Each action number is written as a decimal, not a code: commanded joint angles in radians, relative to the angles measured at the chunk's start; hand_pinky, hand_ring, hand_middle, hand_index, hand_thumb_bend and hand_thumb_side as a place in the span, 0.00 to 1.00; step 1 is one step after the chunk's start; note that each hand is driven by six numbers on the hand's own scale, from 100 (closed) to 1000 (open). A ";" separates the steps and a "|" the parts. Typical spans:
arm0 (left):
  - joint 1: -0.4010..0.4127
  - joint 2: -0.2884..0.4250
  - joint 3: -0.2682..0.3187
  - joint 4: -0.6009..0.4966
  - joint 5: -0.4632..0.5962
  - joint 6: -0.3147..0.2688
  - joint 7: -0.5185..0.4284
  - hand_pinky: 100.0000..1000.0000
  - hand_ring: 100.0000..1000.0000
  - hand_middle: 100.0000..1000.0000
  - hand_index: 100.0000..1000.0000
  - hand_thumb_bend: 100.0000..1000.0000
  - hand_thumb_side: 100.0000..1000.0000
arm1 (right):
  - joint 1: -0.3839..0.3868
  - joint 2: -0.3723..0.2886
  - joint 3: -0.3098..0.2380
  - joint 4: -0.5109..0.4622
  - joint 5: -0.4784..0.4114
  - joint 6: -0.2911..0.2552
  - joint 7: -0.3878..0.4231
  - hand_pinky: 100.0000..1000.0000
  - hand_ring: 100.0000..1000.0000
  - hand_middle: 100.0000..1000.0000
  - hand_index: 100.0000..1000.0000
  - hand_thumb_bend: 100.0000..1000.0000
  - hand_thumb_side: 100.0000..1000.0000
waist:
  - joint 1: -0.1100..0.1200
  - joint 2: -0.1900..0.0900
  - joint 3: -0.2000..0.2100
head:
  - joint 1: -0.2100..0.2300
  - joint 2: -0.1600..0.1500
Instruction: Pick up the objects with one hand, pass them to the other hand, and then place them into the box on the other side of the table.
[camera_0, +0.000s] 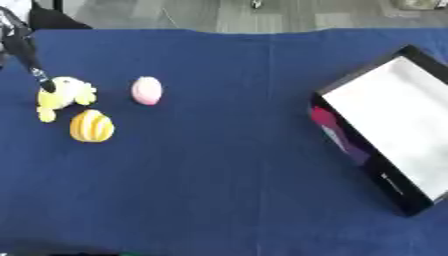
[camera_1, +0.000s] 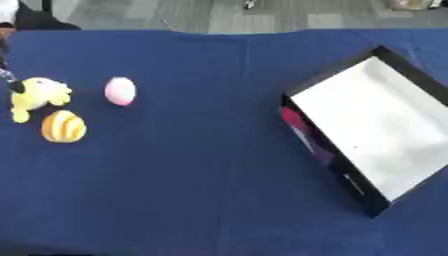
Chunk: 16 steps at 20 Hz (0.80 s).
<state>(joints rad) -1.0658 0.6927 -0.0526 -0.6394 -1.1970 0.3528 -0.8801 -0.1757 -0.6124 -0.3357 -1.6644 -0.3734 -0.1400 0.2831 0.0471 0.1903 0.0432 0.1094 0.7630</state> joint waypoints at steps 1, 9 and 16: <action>-0.014 0.021 0.012 0.001 -0.029 0.024 -0.027 0.89 0.86 0.84 0.83 0.87 0.05 | -0.007 -0.035 -0.002 -0.010 0.009 -0.003 0.006 1.00 1.00 1.00 1.00 0.00 0.49 | -0.009 -0.002 0.000 | 0.010 -0.009; 0.002 0.000 0.029 0.021 -0.057 0.053 -0.027 0.89 0.85 0.84 0.82 0.86 0.04 | -0.002 -0.023 0.001 -0.006 0.024 -0.003 0.012 1.00 1.00 1.00 1.00 0.00 0.49 | -0.012 0.006 -0.003 | 0.029 -0.013; 0.022 -0.014 0.048 0.040 -0.087 0.086 -0.027 0.88 0.85 0.84 0.82 0.84 0.01 | -0.004 -0.015 0.003 -0.006 0.032 -0.004 0.016 1.00 1.00 1.00 1.00 0.00 0.50 | -0.016 0.014 -0.007 | 0.040 -0.020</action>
<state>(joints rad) -1.0293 0.6552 -0.0154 -0.5935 -1.2753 0.3776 -0.8553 -0.1744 -0.6079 -0.3297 -1.6617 -0.3469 -0.1413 0.2944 0.0471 0.2045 0.0365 0.1443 0.7534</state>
